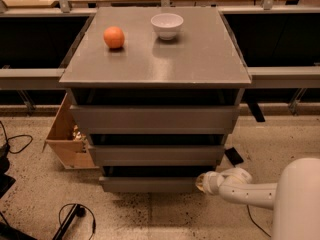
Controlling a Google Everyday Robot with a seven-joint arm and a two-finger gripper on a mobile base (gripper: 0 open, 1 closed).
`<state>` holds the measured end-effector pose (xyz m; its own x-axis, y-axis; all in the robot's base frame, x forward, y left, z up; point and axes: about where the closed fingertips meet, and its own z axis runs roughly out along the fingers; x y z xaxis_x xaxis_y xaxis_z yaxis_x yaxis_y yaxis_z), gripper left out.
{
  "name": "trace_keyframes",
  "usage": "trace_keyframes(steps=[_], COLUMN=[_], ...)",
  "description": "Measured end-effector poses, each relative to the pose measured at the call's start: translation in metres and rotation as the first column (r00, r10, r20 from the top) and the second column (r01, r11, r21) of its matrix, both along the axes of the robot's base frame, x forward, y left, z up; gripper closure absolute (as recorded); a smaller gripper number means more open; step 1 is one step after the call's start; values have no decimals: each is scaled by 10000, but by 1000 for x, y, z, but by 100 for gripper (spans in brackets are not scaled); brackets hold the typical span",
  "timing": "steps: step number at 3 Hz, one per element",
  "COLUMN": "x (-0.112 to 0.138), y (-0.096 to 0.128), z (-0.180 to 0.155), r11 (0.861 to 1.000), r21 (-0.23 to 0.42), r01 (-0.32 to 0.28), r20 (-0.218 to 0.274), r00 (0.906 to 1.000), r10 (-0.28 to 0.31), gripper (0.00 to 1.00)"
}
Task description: Close bottom drawer
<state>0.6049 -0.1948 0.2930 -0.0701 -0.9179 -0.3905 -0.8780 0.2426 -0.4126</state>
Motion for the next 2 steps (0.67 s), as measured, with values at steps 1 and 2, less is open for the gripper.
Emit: trace_keyframes(steps=[1,2], x=[6,15], y=[9,17], z=[-40,-104], r11=[9997,9988], r21=[-180,-154], r01=[172,465], r20=[-617,-1095], r00=[9979,9928], r10=[-183,-479], gripper=[100,100])
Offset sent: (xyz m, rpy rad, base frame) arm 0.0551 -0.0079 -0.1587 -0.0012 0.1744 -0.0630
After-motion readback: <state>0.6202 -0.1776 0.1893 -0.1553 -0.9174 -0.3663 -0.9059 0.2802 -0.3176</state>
